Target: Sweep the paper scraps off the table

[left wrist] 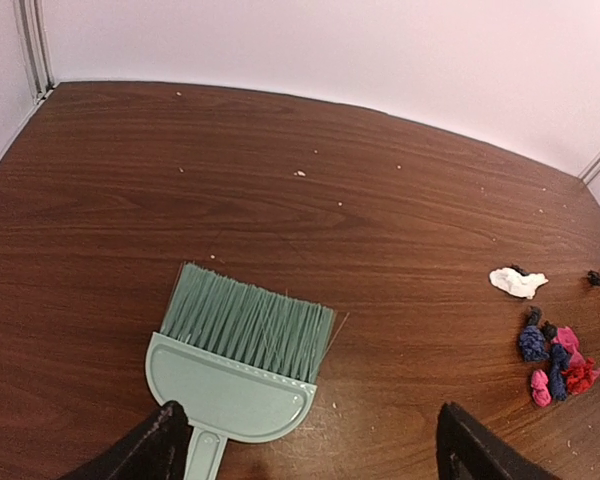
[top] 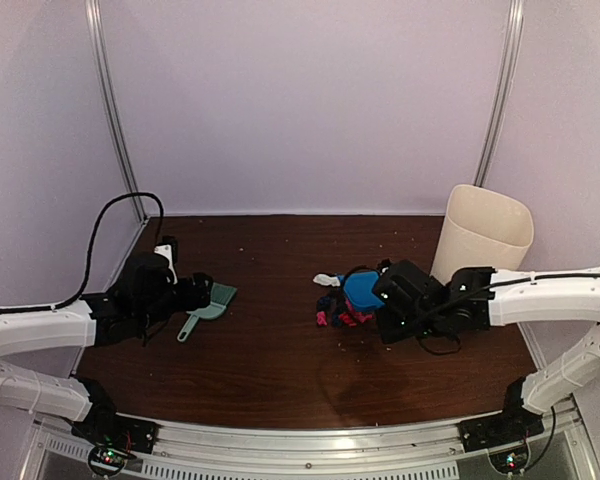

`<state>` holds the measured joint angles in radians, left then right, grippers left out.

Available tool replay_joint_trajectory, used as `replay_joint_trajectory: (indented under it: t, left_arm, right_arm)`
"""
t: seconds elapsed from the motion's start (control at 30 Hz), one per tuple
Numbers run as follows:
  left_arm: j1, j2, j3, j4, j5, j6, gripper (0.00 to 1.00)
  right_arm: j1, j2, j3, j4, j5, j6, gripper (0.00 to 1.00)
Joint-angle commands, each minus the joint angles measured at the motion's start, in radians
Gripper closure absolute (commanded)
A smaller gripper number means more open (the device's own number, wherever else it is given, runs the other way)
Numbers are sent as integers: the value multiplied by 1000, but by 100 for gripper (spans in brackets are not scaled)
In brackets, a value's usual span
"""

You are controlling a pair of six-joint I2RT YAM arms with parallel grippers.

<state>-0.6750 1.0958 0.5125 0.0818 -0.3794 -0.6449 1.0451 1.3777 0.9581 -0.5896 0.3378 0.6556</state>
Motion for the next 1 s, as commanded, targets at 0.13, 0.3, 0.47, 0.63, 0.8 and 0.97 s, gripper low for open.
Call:
replay_joint_trajectory:
  t: [0.13, 0.3, 0.47, 0.63, 0.8, 0.97]
  left_arm:
    - [6, 16, -6, 41, -17, 19, 13]
    - [5, 30, 1, 35, -21, 20, 13]
    - [5, 34, -4, 39, -31, 18, 13]
    - [6, 47, 0, 40, -37, 19, 13]
    - [6, 64, 7, 14, -94, -2, 12]
    - [26, 77, 10, -6, -120, -26, 11]
  right_arm:
    - [-2, -199, -293, -16, 83, 218, 90]
    - [-30, -170, -345, 8, 102, 209, 86]
    - [-37, -104, -380, 55, 50, 180, 81]
    - [-38, -75, -388, 54, 16, 183, 68]
    - [-36, -86, -315, -40, 7, 204, 45]
    - [-30, -194, -235, -90, -9, 202, 30]
